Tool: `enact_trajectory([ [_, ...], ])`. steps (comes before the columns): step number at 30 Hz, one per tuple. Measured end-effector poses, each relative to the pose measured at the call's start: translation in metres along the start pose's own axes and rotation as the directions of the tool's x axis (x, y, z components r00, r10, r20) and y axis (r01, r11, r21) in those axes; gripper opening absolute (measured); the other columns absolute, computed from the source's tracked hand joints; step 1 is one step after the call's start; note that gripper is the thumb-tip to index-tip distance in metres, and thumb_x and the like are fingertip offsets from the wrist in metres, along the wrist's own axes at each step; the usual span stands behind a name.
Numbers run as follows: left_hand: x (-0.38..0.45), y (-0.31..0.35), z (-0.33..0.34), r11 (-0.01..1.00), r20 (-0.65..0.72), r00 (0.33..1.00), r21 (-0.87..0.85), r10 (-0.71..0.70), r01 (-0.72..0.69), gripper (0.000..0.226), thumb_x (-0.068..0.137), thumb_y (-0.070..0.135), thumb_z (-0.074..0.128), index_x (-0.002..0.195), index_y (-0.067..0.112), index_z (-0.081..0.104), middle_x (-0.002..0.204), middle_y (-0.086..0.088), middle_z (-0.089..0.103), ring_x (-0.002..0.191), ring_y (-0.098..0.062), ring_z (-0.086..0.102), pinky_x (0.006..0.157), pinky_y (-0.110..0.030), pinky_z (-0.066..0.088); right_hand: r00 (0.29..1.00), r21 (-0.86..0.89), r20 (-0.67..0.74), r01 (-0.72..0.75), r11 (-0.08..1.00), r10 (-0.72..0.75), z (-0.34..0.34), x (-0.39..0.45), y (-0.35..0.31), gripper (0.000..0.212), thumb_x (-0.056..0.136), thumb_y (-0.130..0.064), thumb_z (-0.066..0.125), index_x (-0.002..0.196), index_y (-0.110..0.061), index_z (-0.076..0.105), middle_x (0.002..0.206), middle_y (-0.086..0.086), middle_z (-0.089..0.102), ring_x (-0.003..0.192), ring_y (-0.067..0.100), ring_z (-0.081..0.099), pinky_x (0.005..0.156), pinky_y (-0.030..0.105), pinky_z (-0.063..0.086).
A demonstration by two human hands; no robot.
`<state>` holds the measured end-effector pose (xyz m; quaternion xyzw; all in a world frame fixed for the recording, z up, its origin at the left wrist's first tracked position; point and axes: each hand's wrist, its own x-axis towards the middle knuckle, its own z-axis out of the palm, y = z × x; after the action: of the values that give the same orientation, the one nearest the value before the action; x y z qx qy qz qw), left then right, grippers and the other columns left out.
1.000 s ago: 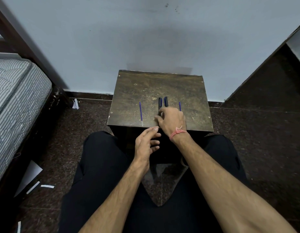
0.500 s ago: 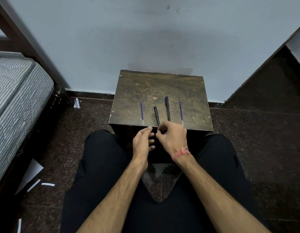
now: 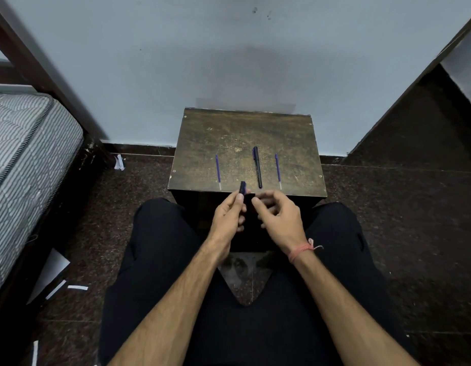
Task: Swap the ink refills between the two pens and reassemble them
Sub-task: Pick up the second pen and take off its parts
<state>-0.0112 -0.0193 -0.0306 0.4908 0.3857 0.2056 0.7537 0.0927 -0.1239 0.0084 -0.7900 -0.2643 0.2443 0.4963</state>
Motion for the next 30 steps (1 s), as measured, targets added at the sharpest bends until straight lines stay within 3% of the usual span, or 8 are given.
enact_trajectory([
  [3, -0.006, -0.004, 0.005, 0.992, 0.119, 0.992, 0.125, -0.041, 0.026, 0.029, 0.115, 0.036, 0.054, 0.129, 0.025, 0.076, 0.083, 0.007, 0.058, 0.056, -0.001, 0.041, 0.049, -0.016, 0.033, 0.993, 0.147, 0.067, -0.102, 0.984, 0.093, -0.006, 0.01, 0.005, 0.015, 0.097, -0.033, 0.081, 0.112, -0.03, 0.081, 0.095, -0.008, 0.081, 0.082, 0.012, 0.074, 0.07, 0.028, 0.063],
  [6, -0.008, -0.008, 0.01, 0.987, 0.15, 0.988, 0.158, -0.048, 0.024, 0.034, 0.115, 0.035, 0.054, 0.101, 0.011, 0.074, 0.079, -0.006, 0.055, 0.052, -0.005, 0.035, 0.046, -0.017, 0.028, 0.977, 0.311, 0.093, -0.213, 0.926, 0.194, -0.006, 0.012, 0.011, 0.01, 0.096, -0.023, 0.084, 0.104, -0.017, 0.085, 0.086, -0.002, 0.081, 0.078, 0.009, 0.073, 0.069, 0.023, 0.06],
  [12, -0.01, -0.008, 0.01, 0.907, 0.16, 0.985, 0.403, 0.064, -0.124, 0.061, 0.1, 0.074, 0.049, 0.087, 0.022, 0.076, 0.07, -0.006, 0.048, 0.063, -0.021, 0.042, 0.062, -0.038, 0.036, 0.96, 0.478, 0.141, -0.279, 0.833, 0.241, -0.008, 0.013, 0.009, 0.011, 0.097, -0.018, 0.082, 0.106, -0.016, 0.086, 0.103, 0.0, 0.084, 0.097, 0.01, 0.078, 0.079, 0.025, 0.063],
  [14, -0.01, -0.008, 0.01, 0.884, 0.16, 0.984, 0.445, 0.08, -0.145, 0.058, 0.102, 0.078, 0.045, 0.102, 0.036, 0.084, 0.07, -0.004, 0.052, 0.066, -0.018, 0.049, 0.065, -0.036, 0.042, 0.962, 0.539, 0.16, -0.272, 0.797, 0.22, -0.008, 0.012, 0.007, 0.009, 0.097, -0.015, 0.08, 0.105, -0.016, 0.085, 0.107, 0.003, 0.083, 0.103, 0.014, 0.079, 0.089, 0.03, 0.065],
  [17, -0.011, -0.004, 0.009, 0.862, 0.141, 0.983, 0.477, 0.119, -0.173, 0.054, 0.1, 0.083, 0.043, 0.089, 0.049, 0.083, 0.056, 0.009, 0.035, 0.051, -0.007, 0.036, 0.051, -0.023, 0.034, 0.971, 0.593, 0.169, -0.236, 0.77, 0.168, -0.009, 0.012, 0.003, 0.011, 0.098, -0.012, 0.078, 0.106, -0.013, 0.085, 0.109, 0.006, 0.083, 0.105, 0.015, 0.079, 0.094, 0.034, 0.065],
  [20, -0.012, -0.004, 0.01, 0.872, 0.088, 0.991, 0.474, 0.097, -0.127, 0.072, 0.095, 0.089, 0.047, 0.052, 0.033, 0.058, 0.051, 0.012, 0.032, 0.046, -0.007, 0.029, 0.046, -0.025, 0.026, 0.975, 0.614, 0.17, -0.22, 0.758, 0.145, -0.008, 0.011, 0.001, 0.013, 0.101, -0.011, 0.074, 0.11, -0.013, 0.083, 0.112, 0.007, 0.083, 0.108, 0.016, 0.079, 0.096, 0.036, 0.064],
  [22, -0.012, -0.004, 0.01, 0.889, 0.051, 0.996, 0.45, 0.067, -0.083, 0.079, 0.09, 0.093, 0.05, 0.053, 0.024, 0.039, 0.052, 0.009, 0.033, 0.046, -0.009, 0.029, 0.047, -0.029, 0.024, 0.978, 0.653, 0.165, -0.208, 0.729, 0.131, -0.007, 0.012, 0.0, 0.015, 0.105, -0.013, 0.068, 0.115, -0.011, 0.08, 0.113, 0.008, 0.082, 0.106, 0.018, 0.079, 0.092, 0.035, 0.065],
  [30, -0.016, -0.001, 0.008, 0.918, 0.021, 1.0, 0.397, 0.003, -0.011, 0.074, 0.087, 0.093, 0.056, 0.058, 0.028, 0.038, 0.054, 0.009, 0.034, 0.048, -0.008, 0.028, 0.046, -0.028, 0.023, 0.969, 0.688, 0.2, -0.246, 0.683, 0.147, -0.016, 0.021, 0.002, 0.015, 0.108, -0.013, 0.065, 0.119, -0.013, 0.074, 0.112, 0.009, 0.081, 0.094, 0.016, 0.079, 0.084, 0.031, 0.066],
])
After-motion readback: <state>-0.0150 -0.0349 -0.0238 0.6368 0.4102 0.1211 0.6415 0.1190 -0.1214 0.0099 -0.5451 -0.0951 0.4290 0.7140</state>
